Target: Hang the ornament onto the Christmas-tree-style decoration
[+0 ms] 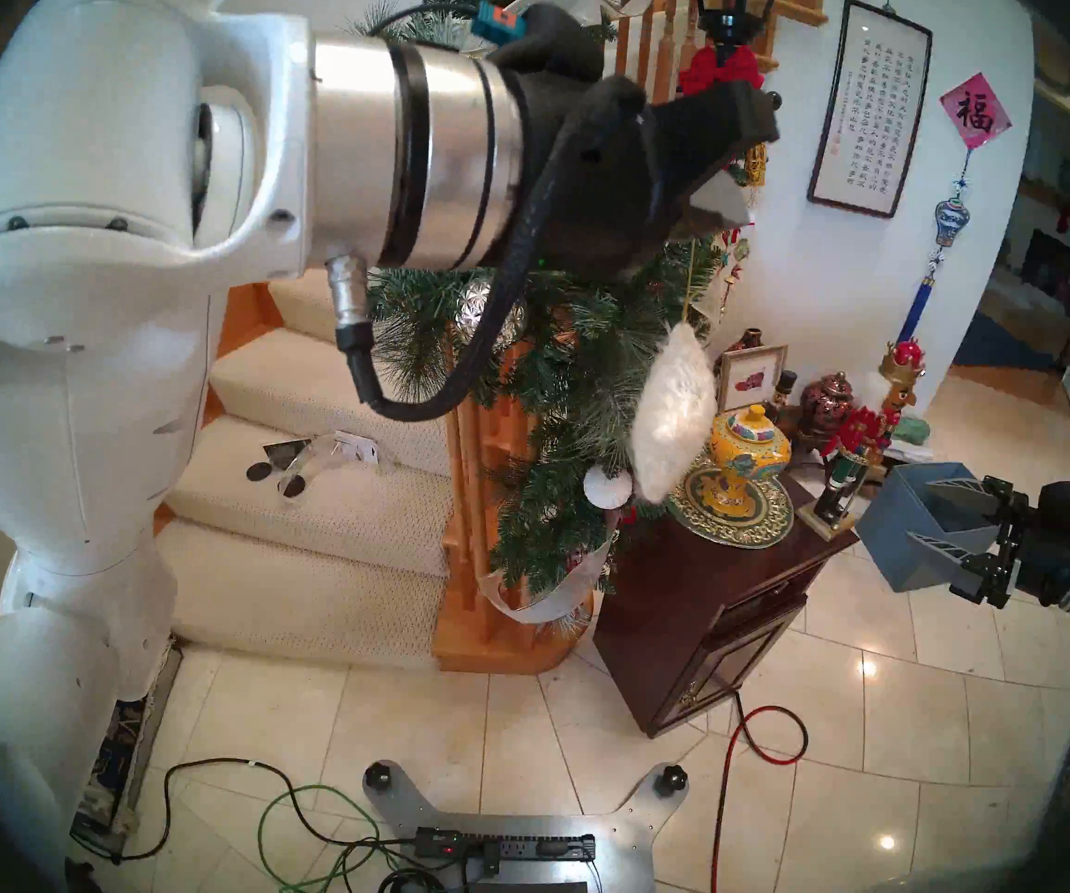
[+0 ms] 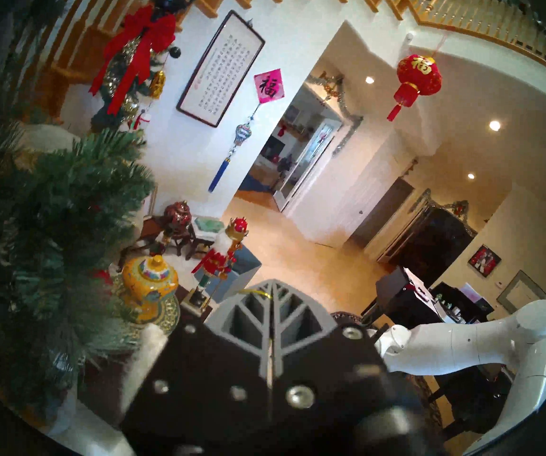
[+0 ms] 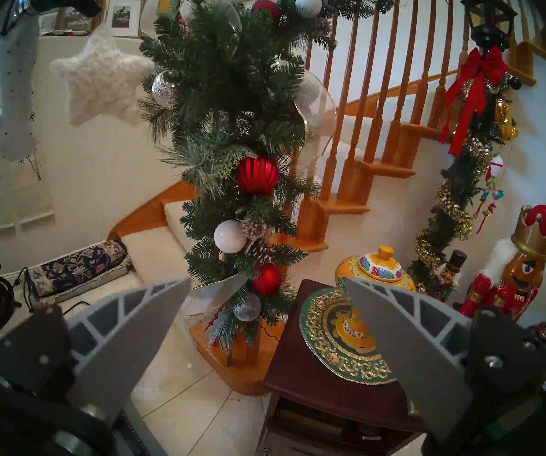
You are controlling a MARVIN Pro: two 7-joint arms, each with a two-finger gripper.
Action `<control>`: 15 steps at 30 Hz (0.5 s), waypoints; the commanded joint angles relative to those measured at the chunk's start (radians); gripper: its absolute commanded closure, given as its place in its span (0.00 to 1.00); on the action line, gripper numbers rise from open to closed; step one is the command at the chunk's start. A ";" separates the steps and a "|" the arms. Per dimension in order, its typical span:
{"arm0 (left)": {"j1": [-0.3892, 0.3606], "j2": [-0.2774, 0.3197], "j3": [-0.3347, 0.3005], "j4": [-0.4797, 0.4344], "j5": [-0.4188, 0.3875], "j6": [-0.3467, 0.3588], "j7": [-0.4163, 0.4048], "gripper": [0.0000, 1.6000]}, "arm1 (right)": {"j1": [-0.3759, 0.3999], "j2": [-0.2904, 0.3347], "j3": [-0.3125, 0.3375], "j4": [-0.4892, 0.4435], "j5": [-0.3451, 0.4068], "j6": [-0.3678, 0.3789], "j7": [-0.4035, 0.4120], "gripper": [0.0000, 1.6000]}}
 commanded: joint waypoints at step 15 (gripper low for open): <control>0.074 0.173 -0.011 0.001 -0.106 -0.027 0.065 1.00 | 0.004 0.000 0.003 0.003 0.000 -0.001 0.076 0.00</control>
